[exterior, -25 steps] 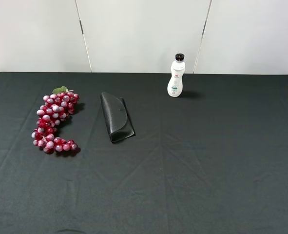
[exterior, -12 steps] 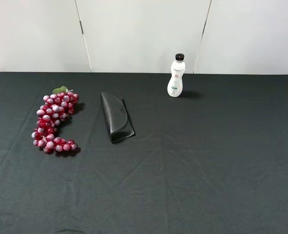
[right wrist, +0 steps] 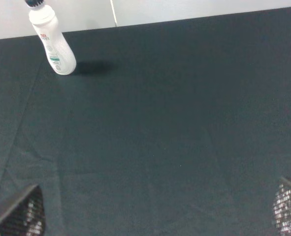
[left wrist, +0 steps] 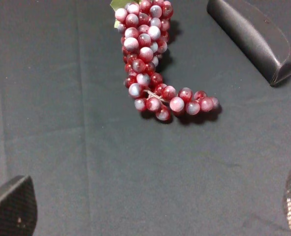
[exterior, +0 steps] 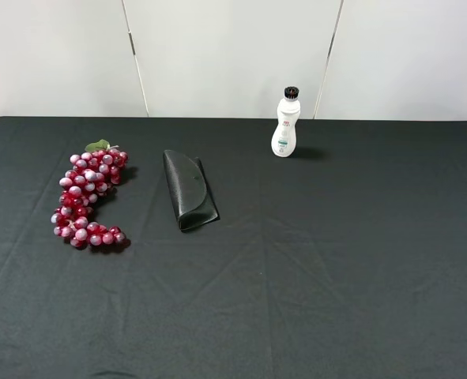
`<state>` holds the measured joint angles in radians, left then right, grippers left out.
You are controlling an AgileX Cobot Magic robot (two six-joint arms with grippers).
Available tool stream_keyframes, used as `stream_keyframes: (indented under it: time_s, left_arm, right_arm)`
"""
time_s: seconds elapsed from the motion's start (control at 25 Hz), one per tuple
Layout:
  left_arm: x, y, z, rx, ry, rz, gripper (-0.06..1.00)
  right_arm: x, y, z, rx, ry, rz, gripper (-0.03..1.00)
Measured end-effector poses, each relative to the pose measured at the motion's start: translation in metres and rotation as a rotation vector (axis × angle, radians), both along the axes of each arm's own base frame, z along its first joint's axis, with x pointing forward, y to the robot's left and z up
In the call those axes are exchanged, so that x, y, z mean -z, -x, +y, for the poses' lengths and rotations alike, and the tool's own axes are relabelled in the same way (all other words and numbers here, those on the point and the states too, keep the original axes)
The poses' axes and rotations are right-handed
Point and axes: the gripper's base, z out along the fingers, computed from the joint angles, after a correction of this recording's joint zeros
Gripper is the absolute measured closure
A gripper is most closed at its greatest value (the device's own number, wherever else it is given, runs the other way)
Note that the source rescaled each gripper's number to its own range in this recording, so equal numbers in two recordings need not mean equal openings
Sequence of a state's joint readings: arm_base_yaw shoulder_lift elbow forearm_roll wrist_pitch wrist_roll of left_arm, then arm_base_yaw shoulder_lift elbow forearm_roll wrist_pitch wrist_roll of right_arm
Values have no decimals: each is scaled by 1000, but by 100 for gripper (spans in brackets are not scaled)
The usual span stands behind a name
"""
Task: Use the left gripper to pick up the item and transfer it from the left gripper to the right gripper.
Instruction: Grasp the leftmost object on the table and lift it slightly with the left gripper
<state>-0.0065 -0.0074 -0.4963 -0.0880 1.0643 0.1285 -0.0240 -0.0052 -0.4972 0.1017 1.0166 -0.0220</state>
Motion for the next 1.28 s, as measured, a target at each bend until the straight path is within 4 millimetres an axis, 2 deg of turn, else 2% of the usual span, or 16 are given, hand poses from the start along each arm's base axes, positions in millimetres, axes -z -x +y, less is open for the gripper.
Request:
stream_keyframes:
  time_s: [0.24, 0.4, 0.52, 0.72, 0.96, 1.16, 1.28]
  left_arm:
    - [-3, 1, 0, -2, -3, -10, -6]
    - [-25, -5, 1, -5, -7, 4, -6]
    - [-43, -22, 2, -14, -19, 67, -6]
    - [-56, -70, 3, -63, 11, 257, -6]
    - [-40, -137, 3, -94, 19, 503, -6]
    - [-6, -190, 3, -114, 19, 655, -6]
    - [17, -214, 2, -137, 39, 726, -6]
  right_arm:
    - [0, 0, 0, 0, 0, 0, -3]
    - [0, 0, 0, 0, 0, 0, -3]
    - [0, 0, 0, 0, 0, 0, -3]
    - [0, 0, 0, 0, 0, -1, -3]
    - [0, 0, 0, 0, 0, -1, -3]
    - [0, 0, 0, 0, 0, -1, -3]
    - [0, 0, 0, 0, 0, -1, -3]
